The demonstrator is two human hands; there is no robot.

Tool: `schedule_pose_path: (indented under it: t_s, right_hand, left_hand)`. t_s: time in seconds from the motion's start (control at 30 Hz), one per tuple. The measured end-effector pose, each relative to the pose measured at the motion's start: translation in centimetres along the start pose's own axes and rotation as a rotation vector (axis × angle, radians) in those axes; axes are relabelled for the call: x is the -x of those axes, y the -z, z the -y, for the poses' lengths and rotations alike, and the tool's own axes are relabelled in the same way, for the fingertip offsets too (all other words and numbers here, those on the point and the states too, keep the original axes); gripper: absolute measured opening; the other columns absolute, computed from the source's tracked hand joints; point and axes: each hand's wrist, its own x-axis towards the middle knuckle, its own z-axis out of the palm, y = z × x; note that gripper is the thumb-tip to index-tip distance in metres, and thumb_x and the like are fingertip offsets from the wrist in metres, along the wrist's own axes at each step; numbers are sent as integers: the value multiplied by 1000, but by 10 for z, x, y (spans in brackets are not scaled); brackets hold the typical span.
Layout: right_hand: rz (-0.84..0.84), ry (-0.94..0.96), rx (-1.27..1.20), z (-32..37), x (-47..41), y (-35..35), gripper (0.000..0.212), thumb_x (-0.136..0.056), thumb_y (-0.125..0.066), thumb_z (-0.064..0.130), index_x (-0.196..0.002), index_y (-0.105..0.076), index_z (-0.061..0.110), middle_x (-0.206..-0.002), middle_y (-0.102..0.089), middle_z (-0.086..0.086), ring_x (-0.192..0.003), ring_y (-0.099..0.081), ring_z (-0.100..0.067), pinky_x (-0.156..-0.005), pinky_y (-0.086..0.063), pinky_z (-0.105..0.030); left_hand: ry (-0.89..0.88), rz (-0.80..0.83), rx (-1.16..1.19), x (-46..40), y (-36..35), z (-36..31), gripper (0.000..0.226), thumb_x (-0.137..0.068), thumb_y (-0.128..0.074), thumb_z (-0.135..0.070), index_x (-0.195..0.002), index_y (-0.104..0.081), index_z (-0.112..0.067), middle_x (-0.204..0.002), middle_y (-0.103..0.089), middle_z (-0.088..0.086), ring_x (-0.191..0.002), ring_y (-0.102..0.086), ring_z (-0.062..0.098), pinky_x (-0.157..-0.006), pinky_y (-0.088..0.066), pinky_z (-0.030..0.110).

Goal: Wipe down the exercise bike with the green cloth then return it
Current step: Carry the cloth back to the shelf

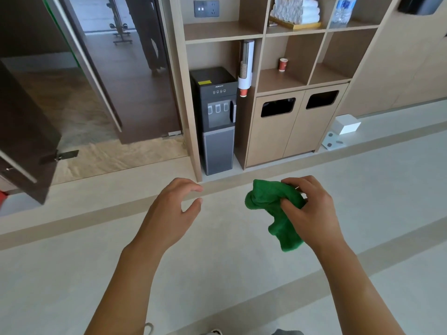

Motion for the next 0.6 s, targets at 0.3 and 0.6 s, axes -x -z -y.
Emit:
schedule_pose_path:
  t_s: [0.3, 0.6]
  right_hand:
    - [44, 34, -22, -44, -108, -9, 40, -83, -72, 7, -115, -73, 30, -105, -59, 23, -100, -59, 4, -74, -46, -3]
    - [128, 110, -55, -109, -257, 18, 40, -85, -72, 8, -116, -71, 32, -108, -59, 21, -100, -59, 4, -73, -49, -10]
  left_hand:
    - [63, -18, -29, -92, -37, 3, 23, -99, -65, -25, -119, -68, -35, -121, -56, -25, -115, -55, -4, -87, -39, 8]
    - [103, -82, -40, -213, -102, -37, 22, -101, -65, -24, -117, -67, -39, -122, -56, -27, -118, -54, -6, -90, -41, 13]
